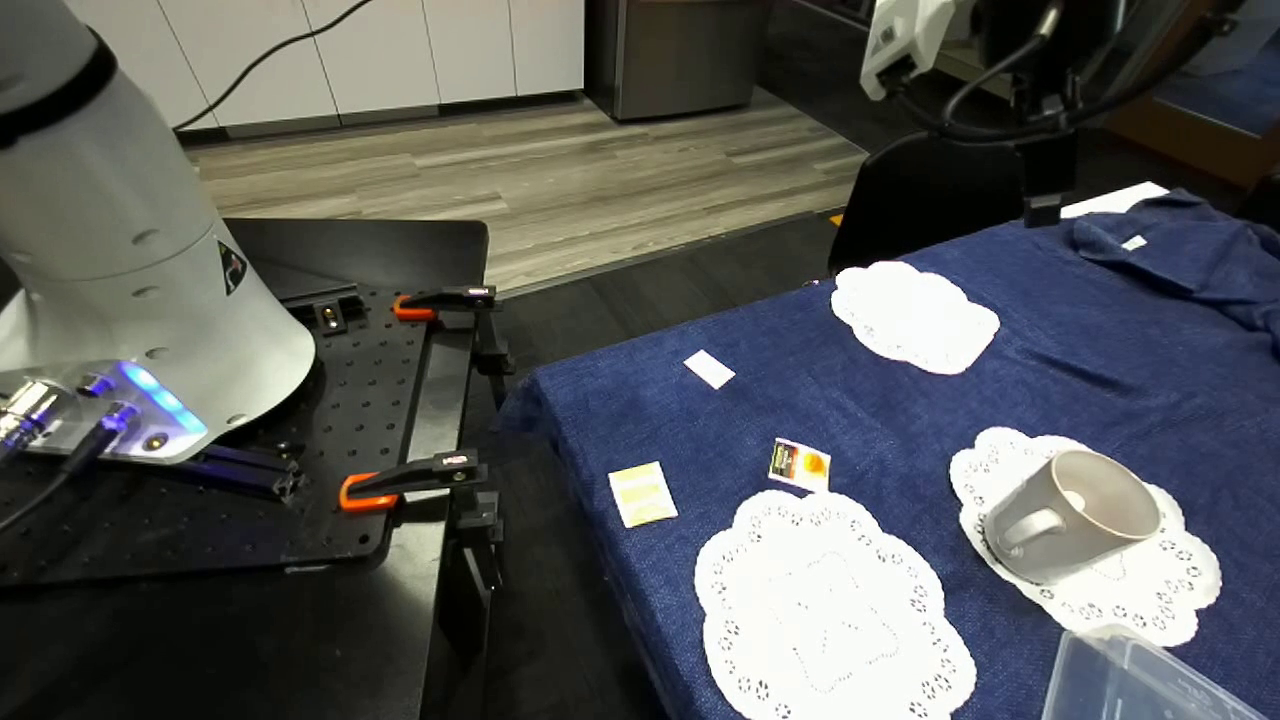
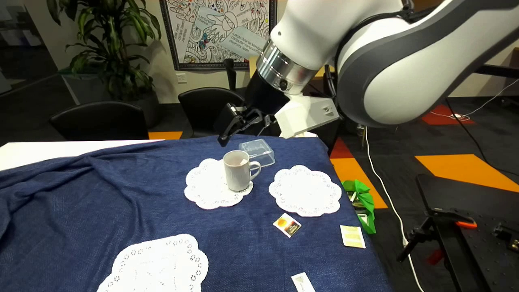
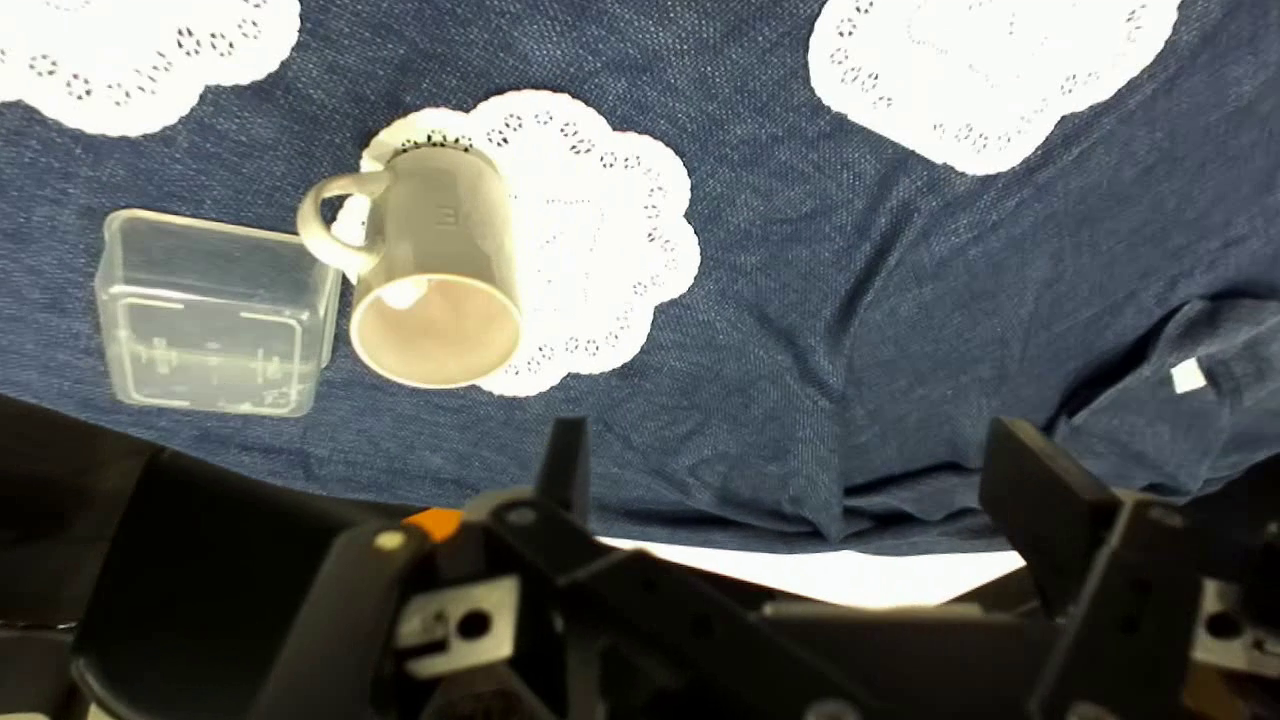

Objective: Put the marker in the mug

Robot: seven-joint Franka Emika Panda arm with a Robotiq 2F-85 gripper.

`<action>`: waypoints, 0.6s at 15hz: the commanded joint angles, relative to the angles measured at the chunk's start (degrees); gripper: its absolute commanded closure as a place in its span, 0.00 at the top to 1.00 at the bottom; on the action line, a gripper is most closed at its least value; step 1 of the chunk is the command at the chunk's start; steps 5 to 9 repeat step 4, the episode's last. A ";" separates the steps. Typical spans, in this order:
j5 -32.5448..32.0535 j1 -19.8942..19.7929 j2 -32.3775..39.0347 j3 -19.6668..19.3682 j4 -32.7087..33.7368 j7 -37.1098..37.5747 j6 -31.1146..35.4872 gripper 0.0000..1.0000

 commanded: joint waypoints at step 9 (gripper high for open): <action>0.02 -0.54 -0.59 0.65 -0.71 -0.20 -0.05 1.00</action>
